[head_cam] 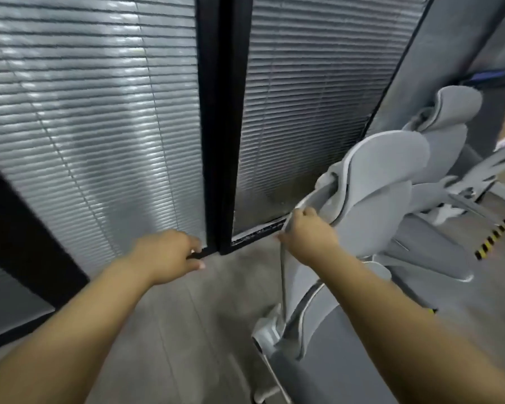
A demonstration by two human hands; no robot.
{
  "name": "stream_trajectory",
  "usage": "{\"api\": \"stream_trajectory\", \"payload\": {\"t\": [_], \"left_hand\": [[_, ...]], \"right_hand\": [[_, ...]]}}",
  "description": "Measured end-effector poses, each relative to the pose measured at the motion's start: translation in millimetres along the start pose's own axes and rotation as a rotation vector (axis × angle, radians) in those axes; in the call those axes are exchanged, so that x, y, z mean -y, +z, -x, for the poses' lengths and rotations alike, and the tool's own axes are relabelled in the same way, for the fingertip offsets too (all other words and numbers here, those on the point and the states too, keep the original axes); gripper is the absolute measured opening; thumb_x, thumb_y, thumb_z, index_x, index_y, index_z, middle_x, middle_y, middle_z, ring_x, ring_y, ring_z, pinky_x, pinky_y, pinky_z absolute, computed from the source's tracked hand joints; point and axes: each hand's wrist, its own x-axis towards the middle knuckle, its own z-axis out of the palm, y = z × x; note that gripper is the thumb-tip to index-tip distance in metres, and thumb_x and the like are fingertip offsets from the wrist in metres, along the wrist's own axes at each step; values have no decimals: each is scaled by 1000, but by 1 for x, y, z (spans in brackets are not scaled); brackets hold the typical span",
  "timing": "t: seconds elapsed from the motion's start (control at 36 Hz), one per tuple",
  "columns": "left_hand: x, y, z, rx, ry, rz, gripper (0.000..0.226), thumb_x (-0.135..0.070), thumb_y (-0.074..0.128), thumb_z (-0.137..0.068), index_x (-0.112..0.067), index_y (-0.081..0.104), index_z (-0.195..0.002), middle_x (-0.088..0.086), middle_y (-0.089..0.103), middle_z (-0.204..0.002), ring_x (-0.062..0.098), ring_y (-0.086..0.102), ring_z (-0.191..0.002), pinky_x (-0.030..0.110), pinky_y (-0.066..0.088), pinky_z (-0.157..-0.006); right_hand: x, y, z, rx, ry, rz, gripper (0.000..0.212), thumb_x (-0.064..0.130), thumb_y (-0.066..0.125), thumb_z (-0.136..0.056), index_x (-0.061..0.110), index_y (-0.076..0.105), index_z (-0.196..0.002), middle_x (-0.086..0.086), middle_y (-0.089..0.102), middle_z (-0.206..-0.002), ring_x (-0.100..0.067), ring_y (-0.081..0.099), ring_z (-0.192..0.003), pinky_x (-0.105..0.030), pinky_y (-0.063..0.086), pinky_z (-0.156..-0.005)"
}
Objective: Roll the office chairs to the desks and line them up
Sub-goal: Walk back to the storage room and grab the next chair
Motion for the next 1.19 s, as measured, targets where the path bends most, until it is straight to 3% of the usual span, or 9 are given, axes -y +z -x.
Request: {"api": "stream_trajectory", "payload": {"t": [0.11, 0.22, 0.39, 0.53, 0.61, 0.75, 0.92, 1.06, 1.19], "left_hand": [[26, -8, -41, 31, 101, -39, 35, -60, 51, -85, -38, 55, -111, -11, 60, -117, 14, 56, -106, 30, 45, -76], [37, -17, -73, 48, 195, -45, 37, -58, 51, -86, -36, 54, -116, -9, 60, -117, 15, 56, -105, 34, 48, -85], [26, -17, -110, 86, 317, 6, 39, -58, 53, -84, -34, 58, -114, -8, 60, -113, 14, 57, -98, 33, 50, -80], [0, -11, -126, 110, 454, 46, 25, -55, 57, -83, -36, 60, -99, -6, 63, -105, 14, 56, -90, 33, 51, -79], [-21, -9, -129, 111, 514, 32, 39, -55, 57, -84, -32, 60, -114, -5, 63, -107, 15, 58, -94, 32, 51, -79], [-58, -1, -131, 84, 623, 67, 44, -49, 56, -87, -26, 56, -124, -2, 61, -115, 16, 57, -99, 28, 46, -77], [-95, 11, -123, 14, 770, 149, 41, -33, 52, -93, -23, 49, -132, 5, 49, -135, 23, 50, -117, 35, 44, -94], [-118, 11, -114, -33, 872, 217, 46, -16, 49, -94, -19, 41, -139, 8, 41, -142, 26, 44, -124, 37, 40, -99], [-140, 7, -113, -111, 952, 202, 51, -10, 49, -92, -17, 36, -141, 10, 39, -141, 29, 41, -125, 40, 38, -98]], "right_hand": [[15, 3, -16, -25, 174, -70, 65, 44, 57, -89, 4, 34, -134, -16, 37, -132, -37, 50, -114, -43, 46, -87], [27, 12, -19, -24, 247, -18, 61, 20, 52, -92, -3, 21, -140, -21, 31, -135, -38, 49, -111, -38, 42, -81], [25, 22, 0, -80, 283, -105, 50, 8, 50, -88, -4, 31, -132, -22, 35, -125, -38, 47, -99, -37, 38, -73], [21, 31, 42, -169, 201, -120, 30, -3, 48, -83, -1, 45, -112, -18, 40, -109, -23, 29, -63, -33, 24, -55], [19, 37, 75, -204, 175, -164, 34, -3, 52, -80, -5, 49, -114, -20, 44, -105, -19, 21, -52, -31, 20, -47], [22, 42, 133, -209, 217, -179, 50, 10, 52, -80, -3, 47, -128, -21, 52, -115, -35, 50, -61, -29, 34, -46], [15, 50, 186, -334, 320, -192, 45, 22, 41, -77, 6, 58, -116, -11, 60, -99, -32, 57, -59, -35, 47, -40], [17, 46, 188, -361, 503, -80, 54, 48, 65, -78, 12, 56, -117, -5, 60, -104, -26, 62, -81, -28, 42, -46], [7, 54, 189, -404, 559, -18, 56, 23, 81, -66, 6, 60, -114, -9, 65, -98, -35, 64, -83, -36, 49, -42]]}}
